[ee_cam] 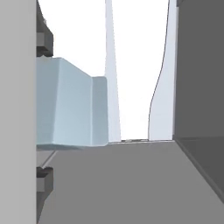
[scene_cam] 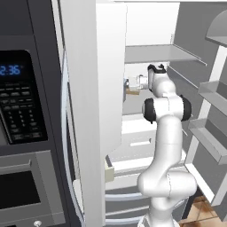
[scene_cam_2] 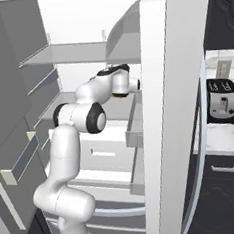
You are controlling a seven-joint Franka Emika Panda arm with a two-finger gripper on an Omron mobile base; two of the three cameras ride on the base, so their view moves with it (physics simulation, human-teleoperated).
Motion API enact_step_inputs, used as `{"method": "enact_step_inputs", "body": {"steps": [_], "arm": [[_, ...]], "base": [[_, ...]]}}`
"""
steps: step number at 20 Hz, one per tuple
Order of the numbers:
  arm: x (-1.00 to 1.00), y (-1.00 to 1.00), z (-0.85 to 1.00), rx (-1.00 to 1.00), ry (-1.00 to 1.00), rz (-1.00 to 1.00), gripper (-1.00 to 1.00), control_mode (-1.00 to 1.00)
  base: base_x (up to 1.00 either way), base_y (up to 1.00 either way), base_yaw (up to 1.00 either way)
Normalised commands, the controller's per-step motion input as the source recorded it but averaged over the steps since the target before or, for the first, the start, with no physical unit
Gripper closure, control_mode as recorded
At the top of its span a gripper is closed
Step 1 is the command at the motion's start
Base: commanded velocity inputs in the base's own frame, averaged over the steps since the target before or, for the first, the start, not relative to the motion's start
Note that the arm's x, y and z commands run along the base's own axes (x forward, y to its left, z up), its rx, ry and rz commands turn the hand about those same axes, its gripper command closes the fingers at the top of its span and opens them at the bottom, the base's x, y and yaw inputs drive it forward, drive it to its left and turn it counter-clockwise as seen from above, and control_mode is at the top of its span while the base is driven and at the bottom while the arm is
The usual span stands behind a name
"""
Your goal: Take out the milk from the fridge and place it on the tray on the counter. Then take the sugar cube near the tray and place it in the tray.
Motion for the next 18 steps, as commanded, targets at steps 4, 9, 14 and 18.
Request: {"method": "enact_step_inputs", "body": {"steps": [4,9,14,18], "arm": [[0.02,0.21,0.00,0.00,0.00,-0.15,-1.00,-1.00],[0.09,0.01,0.00,0.00,0.00,-0.04,1.00,-1.00],[0.00,-0.02,0.00,0.00,0.00,0.00,1.00,-1.00],[-0.18,0.00,0.01,0.00,-0.01,0.00,1.00,-1.00]], "base": [[0.00,0.00,0.00],[0.00,0.00,0.00],[0.00,0.00,0.00],[0.00,0.00,0.00]]}}
